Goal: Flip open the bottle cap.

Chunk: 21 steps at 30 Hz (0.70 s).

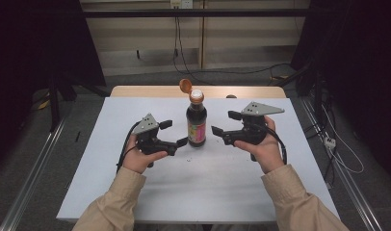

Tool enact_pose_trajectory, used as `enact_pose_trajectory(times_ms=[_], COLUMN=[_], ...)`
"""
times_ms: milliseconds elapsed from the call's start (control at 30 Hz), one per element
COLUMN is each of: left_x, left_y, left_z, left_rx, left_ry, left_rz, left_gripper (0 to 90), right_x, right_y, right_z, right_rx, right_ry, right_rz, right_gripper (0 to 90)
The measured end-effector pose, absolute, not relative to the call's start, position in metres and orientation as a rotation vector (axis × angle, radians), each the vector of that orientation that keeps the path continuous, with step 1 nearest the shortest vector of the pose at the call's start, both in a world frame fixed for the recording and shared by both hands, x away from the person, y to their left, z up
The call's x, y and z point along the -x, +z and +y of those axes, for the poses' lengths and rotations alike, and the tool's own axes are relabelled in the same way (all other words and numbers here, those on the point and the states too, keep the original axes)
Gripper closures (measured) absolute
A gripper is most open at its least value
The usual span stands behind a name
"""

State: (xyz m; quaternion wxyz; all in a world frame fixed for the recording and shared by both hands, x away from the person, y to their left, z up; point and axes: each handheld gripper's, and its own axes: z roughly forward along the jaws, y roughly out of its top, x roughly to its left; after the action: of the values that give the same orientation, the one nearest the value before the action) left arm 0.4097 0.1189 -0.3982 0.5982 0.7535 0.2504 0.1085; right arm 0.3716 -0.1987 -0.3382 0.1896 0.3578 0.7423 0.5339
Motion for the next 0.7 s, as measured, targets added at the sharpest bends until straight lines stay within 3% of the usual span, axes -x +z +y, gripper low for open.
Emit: enact_pose_trajectory(times_ms=[700], left_x=[-0.389], left_y=[-0.405], left_z=[0.146], left_rx=[-1.773], left_ry=[0.262], left_rz=[0.567], left_gripper=[7.4], right_x=[-0.344], right_y=[-0.382], right_z=[-0.225], right_rx=[-1.040], right_ry=[1.448], right_rz=[2.109], right_gripper=[15.3])
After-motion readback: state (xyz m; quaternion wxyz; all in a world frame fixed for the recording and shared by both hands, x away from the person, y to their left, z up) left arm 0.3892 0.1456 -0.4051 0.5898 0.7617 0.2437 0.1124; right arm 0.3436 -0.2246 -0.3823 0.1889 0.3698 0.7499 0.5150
